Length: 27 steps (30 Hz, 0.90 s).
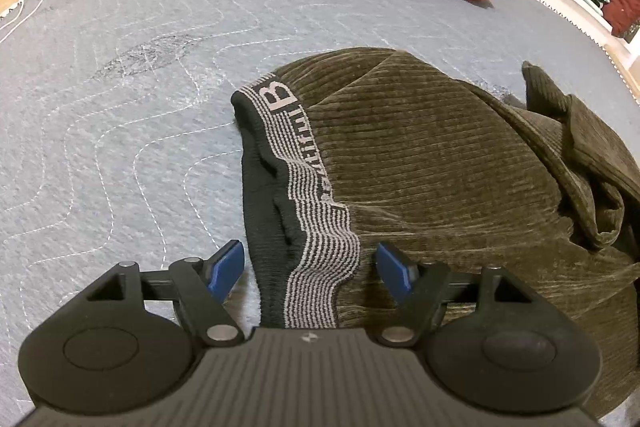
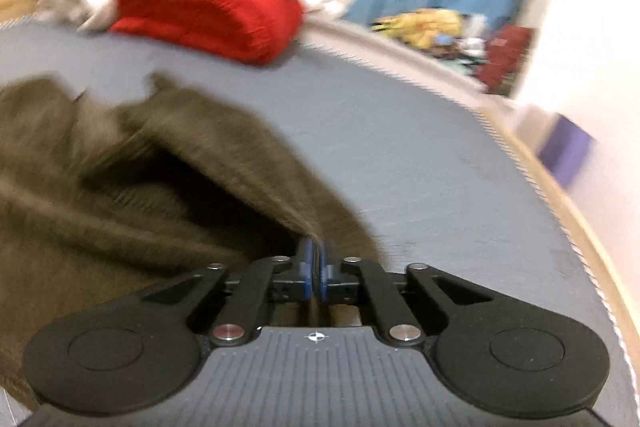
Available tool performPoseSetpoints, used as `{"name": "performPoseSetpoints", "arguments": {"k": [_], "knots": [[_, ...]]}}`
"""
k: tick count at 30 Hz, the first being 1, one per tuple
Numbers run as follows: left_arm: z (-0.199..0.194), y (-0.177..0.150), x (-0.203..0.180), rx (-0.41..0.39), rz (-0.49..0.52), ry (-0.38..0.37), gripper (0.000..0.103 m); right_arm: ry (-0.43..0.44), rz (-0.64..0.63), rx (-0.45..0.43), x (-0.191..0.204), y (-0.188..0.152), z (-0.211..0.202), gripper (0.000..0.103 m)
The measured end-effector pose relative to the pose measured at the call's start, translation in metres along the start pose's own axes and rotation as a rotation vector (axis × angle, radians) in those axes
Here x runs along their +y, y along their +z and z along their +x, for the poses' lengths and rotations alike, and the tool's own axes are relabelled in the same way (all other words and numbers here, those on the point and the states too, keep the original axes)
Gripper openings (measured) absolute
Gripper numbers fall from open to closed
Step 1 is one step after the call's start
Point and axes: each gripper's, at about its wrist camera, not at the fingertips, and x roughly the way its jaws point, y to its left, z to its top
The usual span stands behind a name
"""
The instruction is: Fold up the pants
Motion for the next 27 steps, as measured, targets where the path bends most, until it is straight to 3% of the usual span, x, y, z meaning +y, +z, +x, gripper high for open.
{"name": "performPoseSetpoints", "arguments": {"k": [3, 5, 6, 9, 12, 15, 17, 22, 27], "knots": [[-0.002, 0.000, -0.004, -0.005, 0.002, 0.000, 0.078, -0.199, 0.116, 0.059, -0.043, -0.003, -0.019, 0.000], [-0.002, 0.000, -0.007, -0.006, 0.004, 0.002, 0.081, -0.255, 0.208, 0.134, -0.076, -0.015, -0.028, 0.000], [-0.002, 0.000, -0.008, -0.007, 0.002, 0.003, 0.081, -0.250, 0.238, 0.160, -0.087, -0.023, -0.031, 0.000], [-0.001, 0.001, -0.011, -0.006, -0.011, 0.014, 0.082, -0.073, 0.288, 0.149, -0.095, -0.040, -0.036, 0.000], [-0.001, 0.000, -0.014, -0.007, -0.015, 0.022, 0.084, 0.030, 0.256, 0.044, -0.078, -0.034, -0.041, 0.005], [-0.002, -0.001, -0.014, -0.009, -0.010, 0.021, 0.084, 0.084, 0.161, -0.012, -0.051, -0.019, -0.032, 0.022], [-0.003, -0.002, -0.012, -0.006, -0.008, 0.018, 0.084, 0.121, 0.111, -0.011, -0.036, -0.009, -0.021, 0.042], [-0.004, -0.006, -0.007, 0.003, 0.001, 0.021, 0.084, 0.093, -0.065, -0.011, 0.004, 0.006, 0.018, 0.048], [-0.008, -0.003, 0.001, -0.002, -0.028, 0.021, 0.084, 0.057, -0.178, 0.021, 0.035, 0.006, 0.045, 0.044]]}}
